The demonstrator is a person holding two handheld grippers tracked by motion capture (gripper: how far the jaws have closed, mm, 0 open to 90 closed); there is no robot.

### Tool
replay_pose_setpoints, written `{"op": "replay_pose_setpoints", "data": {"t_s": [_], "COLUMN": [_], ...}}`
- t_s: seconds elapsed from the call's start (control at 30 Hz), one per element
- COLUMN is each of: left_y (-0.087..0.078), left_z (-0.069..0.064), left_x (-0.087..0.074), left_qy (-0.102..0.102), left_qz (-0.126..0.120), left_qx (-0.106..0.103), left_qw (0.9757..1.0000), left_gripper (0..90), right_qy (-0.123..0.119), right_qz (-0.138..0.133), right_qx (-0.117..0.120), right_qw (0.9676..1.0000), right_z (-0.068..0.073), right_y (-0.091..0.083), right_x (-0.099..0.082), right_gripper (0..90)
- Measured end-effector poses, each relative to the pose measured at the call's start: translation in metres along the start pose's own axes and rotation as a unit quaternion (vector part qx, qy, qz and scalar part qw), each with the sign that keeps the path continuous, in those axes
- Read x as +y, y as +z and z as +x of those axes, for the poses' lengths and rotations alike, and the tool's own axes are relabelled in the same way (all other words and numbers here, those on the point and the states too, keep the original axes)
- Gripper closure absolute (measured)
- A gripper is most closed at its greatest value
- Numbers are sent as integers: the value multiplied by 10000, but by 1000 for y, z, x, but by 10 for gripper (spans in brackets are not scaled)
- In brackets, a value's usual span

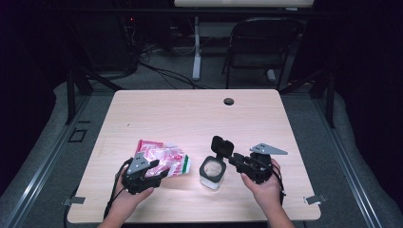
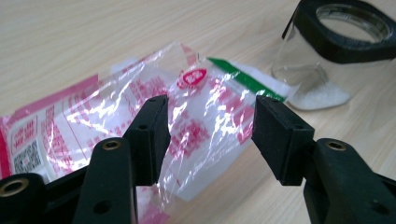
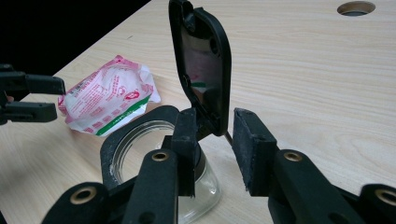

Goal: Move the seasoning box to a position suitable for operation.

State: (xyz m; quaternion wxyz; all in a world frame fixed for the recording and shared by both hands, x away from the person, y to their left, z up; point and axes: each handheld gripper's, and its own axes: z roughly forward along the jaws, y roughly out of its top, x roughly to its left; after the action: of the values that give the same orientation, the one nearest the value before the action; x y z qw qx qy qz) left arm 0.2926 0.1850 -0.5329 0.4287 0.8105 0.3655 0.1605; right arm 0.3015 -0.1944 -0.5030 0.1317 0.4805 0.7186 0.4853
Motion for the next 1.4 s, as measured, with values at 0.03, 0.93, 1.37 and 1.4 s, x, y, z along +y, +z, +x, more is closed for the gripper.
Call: {"op": "replay_pose_setpoints", "data": {"t_s": [0.03, 0.93, 1.37, 1.4], "left_y": [2, 34, 44, 44], "left_z": [0, -22, -19, -19], "left_x": [-2, -12, -12, -12], "left_qy": [-74, 902, 1017, 1017], "left_qz": [76, 592, 681, 681], "left_qx": [-62, 338, 642, 642], "left_qw": [9999, 9936, 9904, 9904], "left_gripper": [465, 414, 425, 425], "right_qy": [-5, 0, 27, 27], "right_qz": [-14, 23, -16, -16], "right_qx": [16, 34, 34, 34], "right_qw": [10000, 10000, 10000, 10000], "right_z": [0, -2, -2, -2], "right_y": [0, 4, 4, 4], "right_x": [0, -2, -3, -3], "right_gripper": [698, 667, 664, 664]}}
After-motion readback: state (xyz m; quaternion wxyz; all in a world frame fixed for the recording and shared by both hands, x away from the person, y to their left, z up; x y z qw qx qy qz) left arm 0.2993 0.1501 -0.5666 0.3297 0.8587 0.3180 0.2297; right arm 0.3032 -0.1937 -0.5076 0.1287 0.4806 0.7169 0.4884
